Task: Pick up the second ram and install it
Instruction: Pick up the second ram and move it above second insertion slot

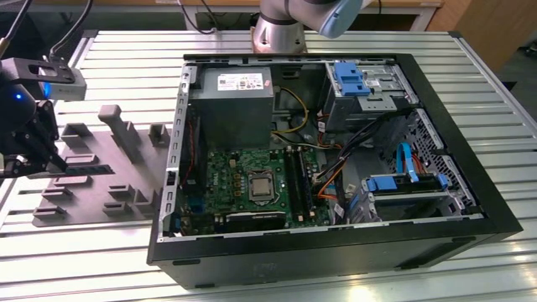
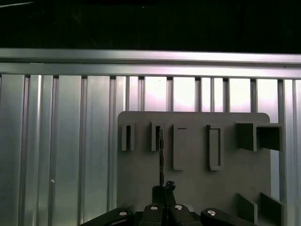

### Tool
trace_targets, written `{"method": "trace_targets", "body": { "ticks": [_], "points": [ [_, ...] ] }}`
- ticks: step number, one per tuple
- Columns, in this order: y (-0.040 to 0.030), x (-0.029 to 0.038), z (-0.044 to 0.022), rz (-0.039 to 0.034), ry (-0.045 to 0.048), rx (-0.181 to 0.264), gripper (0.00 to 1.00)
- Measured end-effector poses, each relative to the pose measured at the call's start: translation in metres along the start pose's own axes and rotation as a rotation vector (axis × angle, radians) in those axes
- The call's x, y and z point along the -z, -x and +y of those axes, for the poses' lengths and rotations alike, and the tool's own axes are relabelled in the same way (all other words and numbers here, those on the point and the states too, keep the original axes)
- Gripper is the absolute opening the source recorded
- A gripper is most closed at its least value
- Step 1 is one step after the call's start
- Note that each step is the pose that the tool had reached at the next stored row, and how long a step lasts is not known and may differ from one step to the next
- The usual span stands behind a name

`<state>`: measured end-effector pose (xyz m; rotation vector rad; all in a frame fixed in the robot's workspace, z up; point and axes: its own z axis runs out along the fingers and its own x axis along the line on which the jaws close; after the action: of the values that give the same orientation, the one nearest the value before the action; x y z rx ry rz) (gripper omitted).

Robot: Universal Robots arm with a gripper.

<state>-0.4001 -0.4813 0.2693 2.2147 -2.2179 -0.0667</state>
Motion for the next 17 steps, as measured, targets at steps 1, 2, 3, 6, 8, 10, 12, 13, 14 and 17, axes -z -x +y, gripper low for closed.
{"method": "trace_targets", "body": {
  "ticks": [1,2,3,6,8,10,12,13,14,17],
  "points": [
    [0.0000,0.0006,0.0000,0.0000,-0.0002,0.000,0.11],
    [0.0000,0.0014,0.0001,0.0000,-0.0003,0.000,0.11],
    [0.0001,0.0020,0.0001,0.0000,-0.0006,0.000,0.11],
    [0.0001,0.0043,0.0001,-0.0001,-0.0012,0.000,0.11],
    [0.0002,0.0057,0.0002,0.0000,-0.0016,0.000,0.11],
    [0.0002,0.0071,0.0003,0.0000,-0.0020,0.000,0.11],
    [0.0003,0.0087,0.0003,0.0000,-0.0024,0.000,0.11],
    [0.0003,0.0094,0.0003,0.0000,-0.0027,0.000,0.11],
    [0.0003,0.0102,0.0004,0.0000,-0.0028,0.000,0.11],
    [0.0004,0.0126,0.0004,0.0000,-0.0035,0.000,0.11]
  ]
}}
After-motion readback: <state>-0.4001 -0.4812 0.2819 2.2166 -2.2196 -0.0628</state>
